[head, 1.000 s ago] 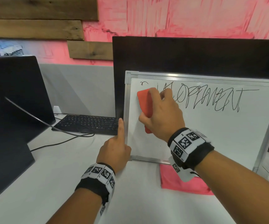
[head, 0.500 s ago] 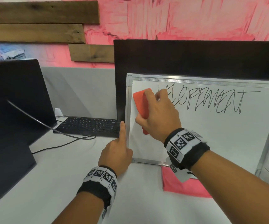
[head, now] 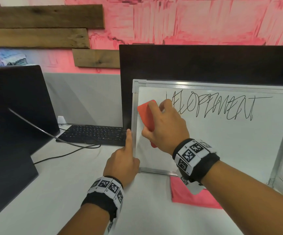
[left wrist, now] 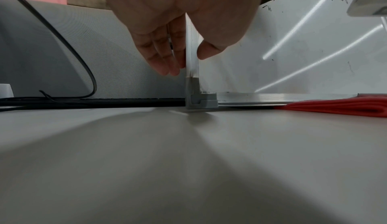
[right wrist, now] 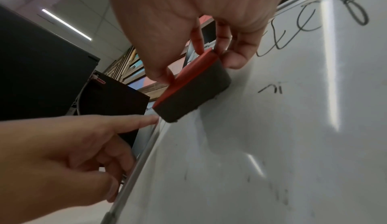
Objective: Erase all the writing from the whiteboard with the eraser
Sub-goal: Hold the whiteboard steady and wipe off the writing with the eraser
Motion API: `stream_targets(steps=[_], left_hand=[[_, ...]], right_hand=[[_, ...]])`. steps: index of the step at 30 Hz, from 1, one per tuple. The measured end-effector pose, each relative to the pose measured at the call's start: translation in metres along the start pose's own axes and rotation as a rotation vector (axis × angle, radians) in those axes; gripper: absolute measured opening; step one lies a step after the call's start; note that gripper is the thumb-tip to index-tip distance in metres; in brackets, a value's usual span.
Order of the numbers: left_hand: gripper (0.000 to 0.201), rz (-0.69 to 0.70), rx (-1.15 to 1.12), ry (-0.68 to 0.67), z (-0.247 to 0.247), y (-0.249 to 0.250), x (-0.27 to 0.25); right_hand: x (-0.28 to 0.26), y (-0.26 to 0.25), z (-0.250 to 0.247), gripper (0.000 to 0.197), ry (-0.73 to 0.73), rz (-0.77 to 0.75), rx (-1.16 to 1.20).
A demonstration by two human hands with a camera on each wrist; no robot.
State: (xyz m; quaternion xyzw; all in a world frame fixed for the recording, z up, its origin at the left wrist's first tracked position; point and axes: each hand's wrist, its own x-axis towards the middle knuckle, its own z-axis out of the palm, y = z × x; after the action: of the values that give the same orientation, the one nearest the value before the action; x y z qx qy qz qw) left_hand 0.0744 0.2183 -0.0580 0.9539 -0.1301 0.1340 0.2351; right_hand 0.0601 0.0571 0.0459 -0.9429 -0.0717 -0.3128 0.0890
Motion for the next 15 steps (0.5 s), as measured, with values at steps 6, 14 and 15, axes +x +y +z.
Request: stream_targets(steps=[6,14,15], left_hand=[[0.096,-0.009,0.009,0.009,0.001,0.000,0.001],[0.097,-0.010,-0.009,-0.007,0.001,-0.001,0.001],[0.097,-0.012,-0.007,-0.008,0.002,-0.001,0.000]], right_hand=[[0.022,0.007,-0.017,0.067,0.077,0.008,0.013],[-0.002,0.002,0.004,0.061,-0.034,-0.073,-0.056],[-0.003,0.003,0.004,0.061,-0.035,-0.070,-0.062]])
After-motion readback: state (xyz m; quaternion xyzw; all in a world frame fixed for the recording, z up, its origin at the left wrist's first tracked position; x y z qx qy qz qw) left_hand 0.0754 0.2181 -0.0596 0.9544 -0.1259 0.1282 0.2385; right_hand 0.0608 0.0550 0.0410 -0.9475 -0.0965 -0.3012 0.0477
